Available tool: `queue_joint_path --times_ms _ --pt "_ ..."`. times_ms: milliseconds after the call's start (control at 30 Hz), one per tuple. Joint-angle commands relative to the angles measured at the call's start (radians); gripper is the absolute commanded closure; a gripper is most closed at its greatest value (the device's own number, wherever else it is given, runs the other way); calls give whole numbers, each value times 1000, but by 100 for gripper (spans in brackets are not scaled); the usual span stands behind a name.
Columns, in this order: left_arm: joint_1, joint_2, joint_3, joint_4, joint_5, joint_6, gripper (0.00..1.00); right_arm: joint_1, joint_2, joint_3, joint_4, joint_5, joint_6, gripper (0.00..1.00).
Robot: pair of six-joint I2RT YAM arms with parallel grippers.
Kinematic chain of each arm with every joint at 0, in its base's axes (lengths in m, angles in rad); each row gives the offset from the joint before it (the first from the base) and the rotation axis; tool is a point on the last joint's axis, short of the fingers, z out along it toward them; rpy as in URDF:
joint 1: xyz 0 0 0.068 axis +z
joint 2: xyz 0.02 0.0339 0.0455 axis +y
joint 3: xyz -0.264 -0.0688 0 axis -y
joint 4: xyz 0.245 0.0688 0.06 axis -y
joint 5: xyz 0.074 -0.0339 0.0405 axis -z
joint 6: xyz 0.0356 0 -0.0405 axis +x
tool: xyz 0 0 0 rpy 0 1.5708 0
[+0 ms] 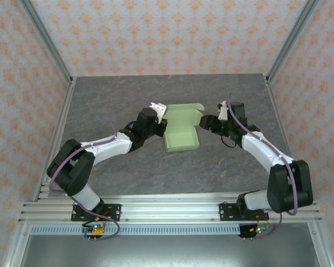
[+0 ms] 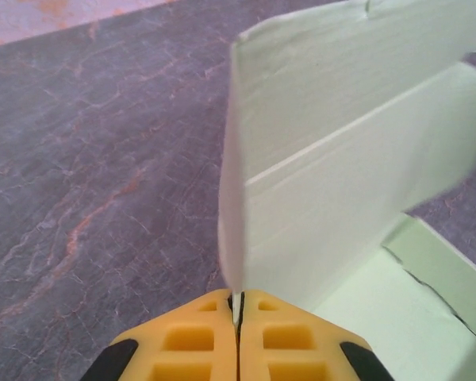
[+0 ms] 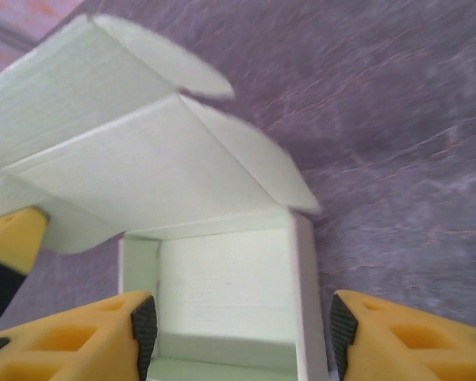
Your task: Fold the paper box
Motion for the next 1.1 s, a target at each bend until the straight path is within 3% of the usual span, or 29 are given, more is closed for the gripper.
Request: queue_joint_path --times_ms 0,200,333,600,733,900,1067 --pt "19 23 24 -45 42 57 89 -12 25 65 51 -70 -89 38" --pt "43 -4 32 -68 99 38 70 -13 100 159 -78 73 -291 39" --pt "51 -53 32 -102 92 19 64 0 118 167 -96 21 -273 45" --pt "79 -77 33 -98 150 -57 60 62 128 143 -126 81 -264 48" --pt "72 -31 74 -130 209 -70 66 81 148 169 -153 101 -249 62" --pt "55 -15 64 -115 187 -99 77 136 136 154 -154 168 -187 76" --pt "43 -10 47 -106 172 -120 90 196 92 87 -83 291 -114 83"
